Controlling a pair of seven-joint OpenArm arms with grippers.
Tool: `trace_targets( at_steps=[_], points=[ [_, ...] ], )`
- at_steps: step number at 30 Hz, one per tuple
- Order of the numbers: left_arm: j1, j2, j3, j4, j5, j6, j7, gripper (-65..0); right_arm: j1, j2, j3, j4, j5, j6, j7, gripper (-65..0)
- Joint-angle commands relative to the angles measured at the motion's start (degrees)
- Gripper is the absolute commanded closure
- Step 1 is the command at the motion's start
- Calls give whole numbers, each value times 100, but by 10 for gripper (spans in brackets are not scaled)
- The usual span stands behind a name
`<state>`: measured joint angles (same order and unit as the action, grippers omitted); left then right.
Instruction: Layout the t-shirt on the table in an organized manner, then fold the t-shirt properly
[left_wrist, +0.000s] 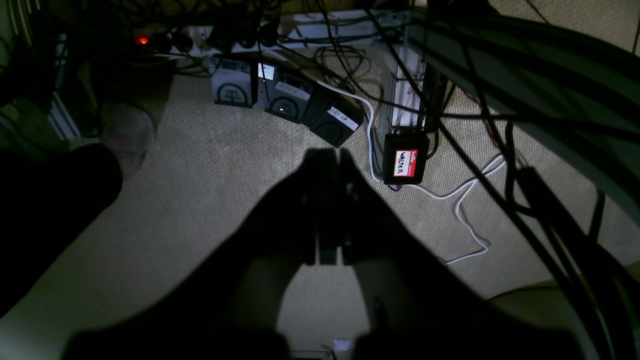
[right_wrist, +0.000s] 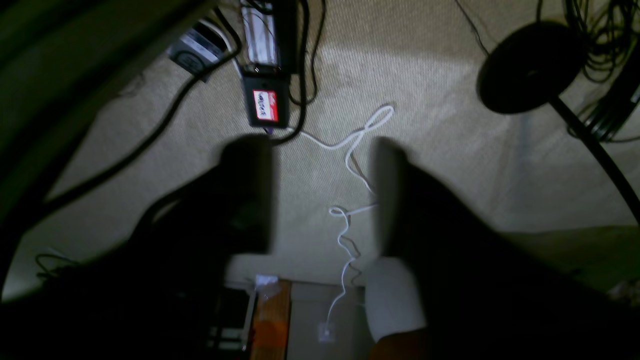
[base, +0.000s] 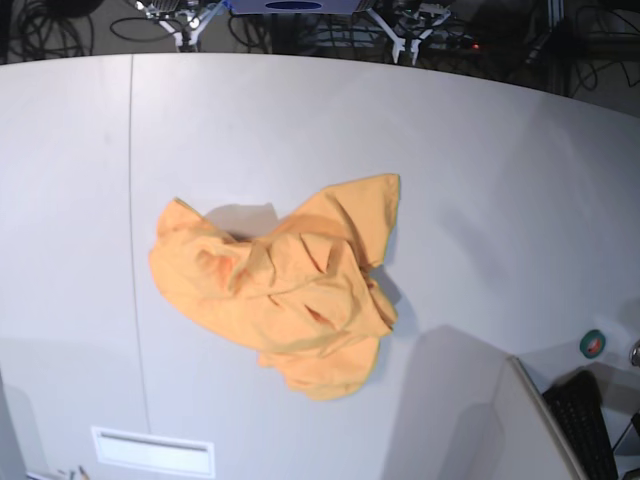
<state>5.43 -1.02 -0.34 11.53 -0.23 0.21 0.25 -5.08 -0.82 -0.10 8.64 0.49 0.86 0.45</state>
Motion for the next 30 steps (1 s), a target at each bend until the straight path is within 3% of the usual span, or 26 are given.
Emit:
trace_targets(
  at_steps=[1,2,3,13,15,19,21,27,29,30],
  points=[
    [24,-8,-6,12,-8,19,-12,-3,-15,16,14,-7,-10,-47,-14,-122],
    [24,-8,-6,12,-8,19,-12,-3,-15,25,14,-16,-10,-47,-40,-26],
    [24,-8,-6,12,-8,19,-12,-5,-15,42,23,-16,-1,-47,-40,0],
    [15,-8,-6,12,-8,19,23,-15,-103,51,32,19,-1,-64,-5,0],
    [24,1,-6,12,-17,19,32,-82,-103,51,32,19,-1,-64,-5,0],
    [33,1,-6,3,-17,19,32,-288,-103,51,32,19,-1,-64,-5,0],
    [77,-8,-6,3,-17,19,6,-324,-103,51,32,19,-1,-64,-5,0],
    [103,-8,-6,3,-17,19,-3,-244,-112,51,23,19,-10,-64,-5,0],
    [103,-8,-6,3,-17,19,-3,-184,-138,51,5,19,-18,-64,-5,0],
    [103,-8,-6,3,-17,19,-3,-125,-138,51,5,19,-18,-64,-5,0]
  ],
)
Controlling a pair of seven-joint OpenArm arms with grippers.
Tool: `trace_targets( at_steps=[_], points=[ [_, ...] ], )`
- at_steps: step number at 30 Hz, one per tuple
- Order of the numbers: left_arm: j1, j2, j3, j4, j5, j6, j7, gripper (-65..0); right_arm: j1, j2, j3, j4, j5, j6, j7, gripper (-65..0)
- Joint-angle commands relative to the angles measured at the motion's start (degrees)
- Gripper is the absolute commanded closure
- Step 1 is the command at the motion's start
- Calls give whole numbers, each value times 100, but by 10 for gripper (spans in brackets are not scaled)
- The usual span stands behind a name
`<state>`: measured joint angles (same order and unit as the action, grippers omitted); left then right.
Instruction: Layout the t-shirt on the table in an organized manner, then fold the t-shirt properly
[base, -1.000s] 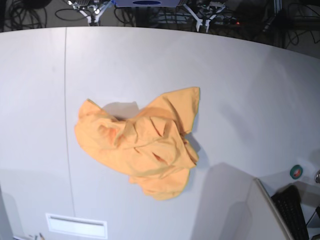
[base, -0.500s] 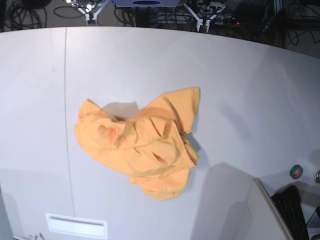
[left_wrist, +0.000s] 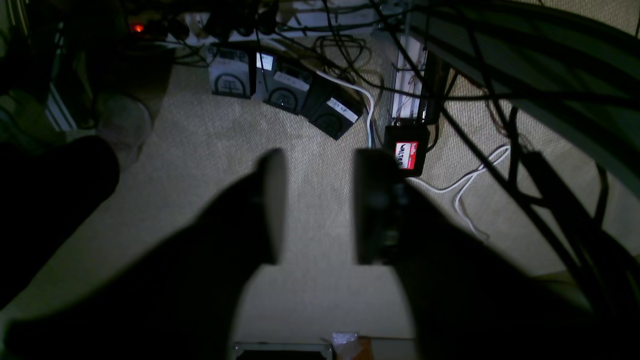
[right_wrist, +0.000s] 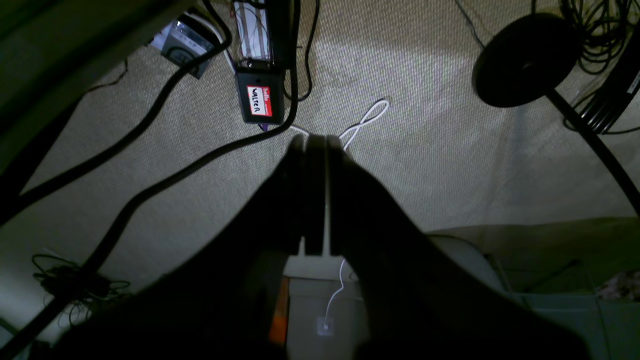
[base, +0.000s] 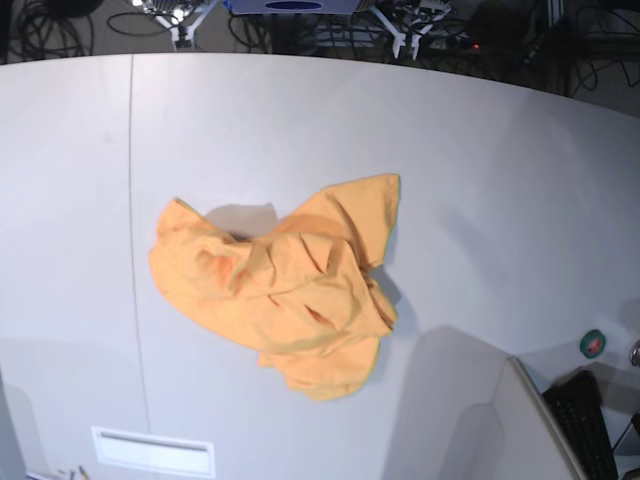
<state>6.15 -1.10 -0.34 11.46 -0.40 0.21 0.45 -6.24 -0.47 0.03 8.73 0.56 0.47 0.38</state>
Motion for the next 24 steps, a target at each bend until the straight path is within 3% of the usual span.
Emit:
trace_targets(
  at_steps=[1,2,15,20,24],
  points=[
    [31,0,-6,10,1,19,-5,-56,-22,16,-16,10,-25,-25,1,0],
    [31,0,-6,10,1,19,4,0,-22,16,-16,10,-25,-25,1,0],
    [180,-70,73,133,89,10,-40,0,-198,34,19,160,-7,-16,1,0],
    [805,-342,311,1161,704,10,-32,0,-1112,218,27,1681,1,-16,-78,0],
    [1596,-615,821,2111,898,10,-32,0,-1833,227,45,2867,1,-16,-728,0]
  ],
)
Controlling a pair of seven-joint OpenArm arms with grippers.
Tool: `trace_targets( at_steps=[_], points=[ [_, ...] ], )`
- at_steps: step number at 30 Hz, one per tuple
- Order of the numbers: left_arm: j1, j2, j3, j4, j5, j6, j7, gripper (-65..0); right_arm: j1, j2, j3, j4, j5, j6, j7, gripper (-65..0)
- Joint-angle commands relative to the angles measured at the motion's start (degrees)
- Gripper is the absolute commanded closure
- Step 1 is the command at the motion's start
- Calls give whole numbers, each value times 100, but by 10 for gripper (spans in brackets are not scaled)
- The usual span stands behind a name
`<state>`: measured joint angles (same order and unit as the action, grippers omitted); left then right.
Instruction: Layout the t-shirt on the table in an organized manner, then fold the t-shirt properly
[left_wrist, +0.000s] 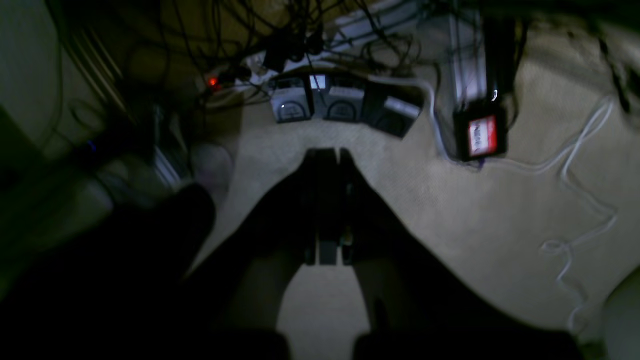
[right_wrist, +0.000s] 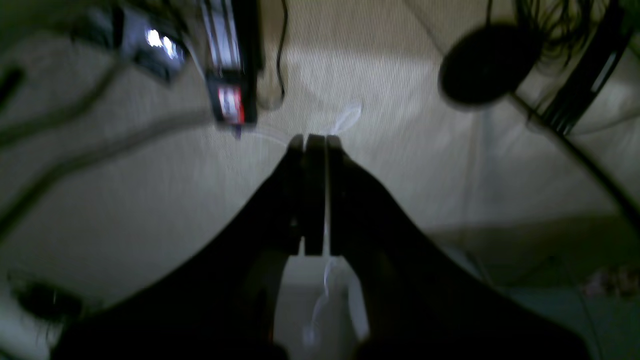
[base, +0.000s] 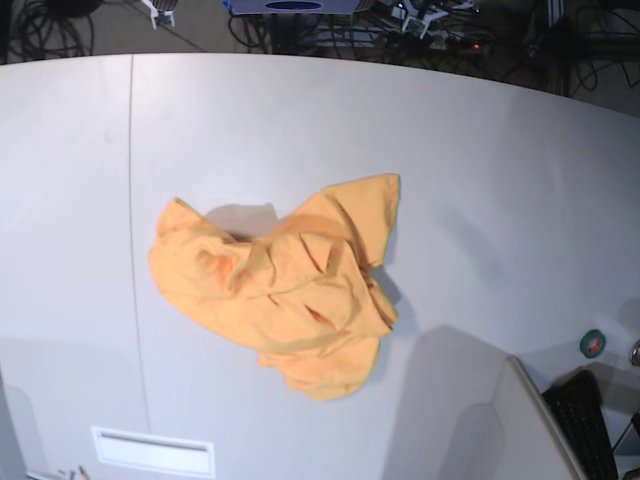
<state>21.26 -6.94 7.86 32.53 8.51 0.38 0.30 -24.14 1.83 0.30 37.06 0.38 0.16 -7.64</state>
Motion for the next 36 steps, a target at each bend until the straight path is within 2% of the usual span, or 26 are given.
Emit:
trace_targets(
  at_steps=[1,5,8,13,16,21,24,29,33,36],
  points=[
    [296,-102,54,267,-65,-7,-16,0,-228,-2,124,343,19,14,-49,0],
    [1070,-453,98,1410,-662,-7,19,0,-949,-55,608,1696,19,14,-498,0],
    [1580,-770,124,2202,-1163,-7,28,0,-1388,-90,652,2584,19,14,-884,0],
    [2459,-1332,71,3494,-1524,-7,28,0,-2100,-108,652,4140,19,6,-1280,0],
    [2881,-1719,63,4215,-1735,-7,10,0,-2373,-292,652,5055,19,6,-1526,0],
    [3444,-2370,54,5595,-2465,-7,28,0,-2575,-556,652,6532,19,14,-1931,0],
    [3496,-2616,-8,6263,-2895,-7,28,0,-2434,-697,617,7121,19,14,-1939,0],
    [3189,-2598,-579,6861,-3396,-7,36,0,-1801,-802,502,7534,19,14,-1983,0],
    [2582,-2598,-711,6931,-3766,-7,45,0,-940,-750,89,7534,-16,14,-2695,0],
    [2125,-2598,-720,6896,-4205,10,230,0,-219,-468,-473,7534,-16,23,-3249,0]
  ],
)
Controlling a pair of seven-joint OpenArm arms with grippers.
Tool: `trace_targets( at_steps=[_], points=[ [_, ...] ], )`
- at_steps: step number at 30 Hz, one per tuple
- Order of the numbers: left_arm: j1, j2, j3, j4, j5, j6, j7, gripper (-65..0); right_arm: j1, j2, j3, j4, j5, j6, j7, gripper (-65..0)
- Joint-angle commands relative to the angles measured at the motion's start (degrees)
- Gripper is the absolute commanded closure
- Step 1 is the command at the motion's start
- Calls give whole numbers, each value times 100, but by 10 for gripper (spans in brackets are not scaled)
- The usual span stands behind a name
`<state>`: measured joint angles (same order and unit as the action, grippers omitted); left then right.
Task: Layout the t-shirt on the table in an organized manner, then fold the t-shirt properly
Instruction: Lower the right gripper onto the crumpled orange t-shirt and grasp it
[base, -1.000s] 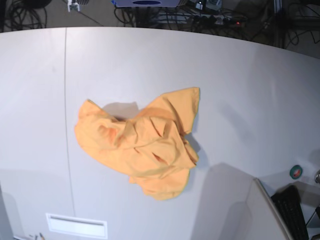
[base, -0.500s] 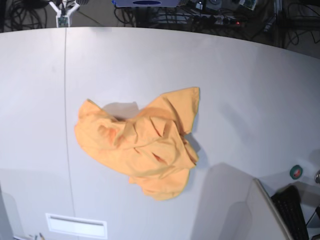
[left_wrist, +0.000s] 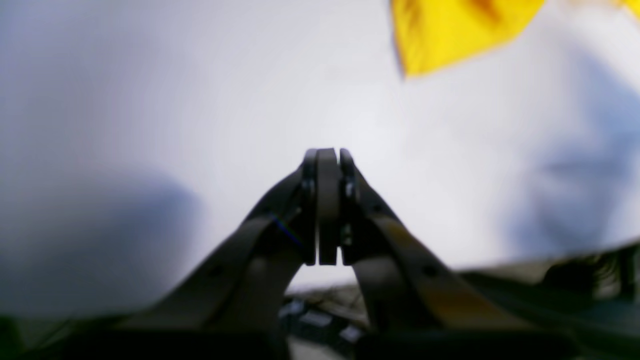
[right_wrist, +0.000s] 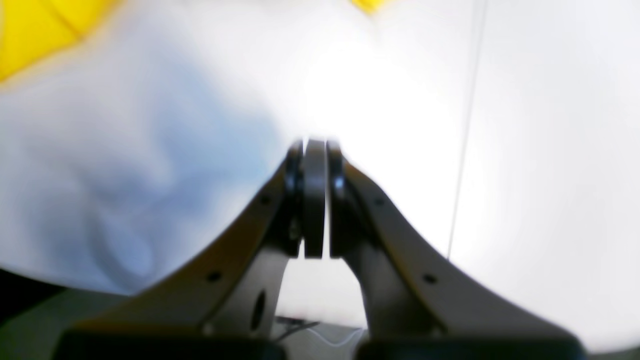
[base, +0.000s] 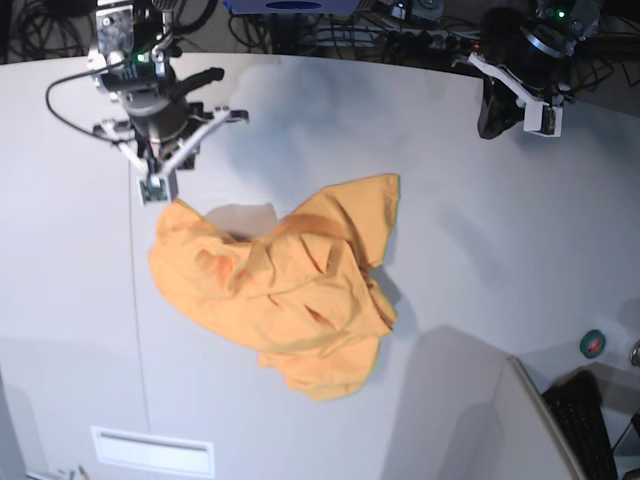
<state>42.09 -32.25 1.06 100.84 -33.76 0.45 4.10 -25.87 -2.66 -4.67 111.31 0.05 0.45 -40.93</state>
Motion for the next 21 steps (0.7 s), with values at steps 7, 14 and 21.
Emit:
trace_targets(
  at_steps=[7,14,21],
  points=[
    [-987,654,-612,-119,-778,12,1353,0,1272,736,-1498,118,17,-23,-545,0],
    [-1347,1585,-1438,-260,-778,-5,1977,-92,2125,991,-2606,-76,17,-14,-606,-417],
    [-1347,1392,-1499,-260,-778,-5,1959,-92,3286,393,-2878,-1509,17,-32,-597,-416]
  ],
)
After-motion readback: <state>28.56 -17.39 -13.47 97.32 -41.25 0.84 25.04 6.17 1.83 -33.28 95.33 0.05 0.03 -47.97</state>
